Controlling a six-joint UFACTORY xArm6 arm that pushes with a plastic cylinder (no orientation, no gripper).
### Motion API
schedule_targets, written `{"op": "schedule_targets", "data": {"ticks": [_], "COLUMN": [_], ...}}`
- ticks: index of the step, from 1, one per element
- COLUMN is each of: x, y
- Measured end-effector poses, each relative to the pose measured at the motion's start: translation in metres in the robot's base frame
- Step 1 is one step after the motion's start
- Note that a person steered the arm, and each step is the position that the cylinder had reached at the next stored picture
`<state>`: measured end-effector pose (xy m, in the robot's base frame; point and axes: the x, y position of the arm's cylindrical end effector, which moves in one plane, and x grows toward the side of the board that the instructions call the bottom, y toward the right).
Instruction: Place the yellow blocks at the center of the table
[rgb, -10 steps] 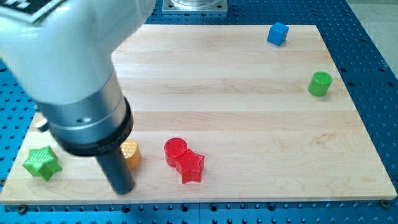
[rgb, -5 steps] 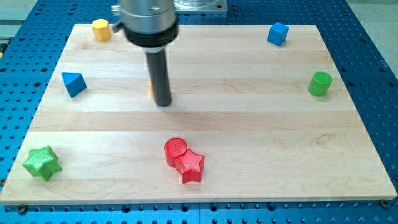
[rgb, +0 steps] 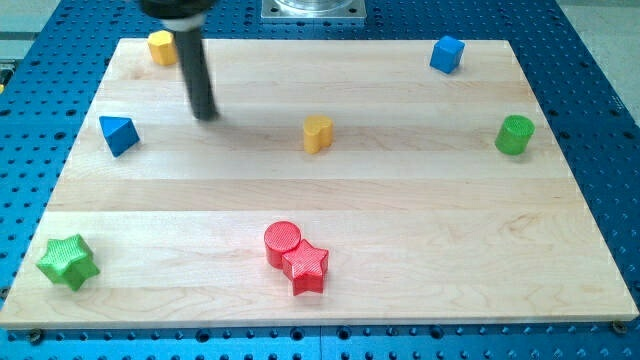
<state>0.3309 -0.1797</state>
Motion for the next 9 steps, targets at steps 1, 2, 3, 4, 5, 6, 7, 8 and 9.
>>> {"op": "schedule_targets", "data": {"ticks": [1, 2, 3, 4, 5, 6, 7, 8, 9], "x": [-0.005, -0.044, -0.092, -0.098, -0.133, -0.131, -0.078, 0.004, -0.022], "y": [-0.072, -0.114, -0.093, -0.053, -0.057, -0.009, 0.074, 0.111, 0.109]}}
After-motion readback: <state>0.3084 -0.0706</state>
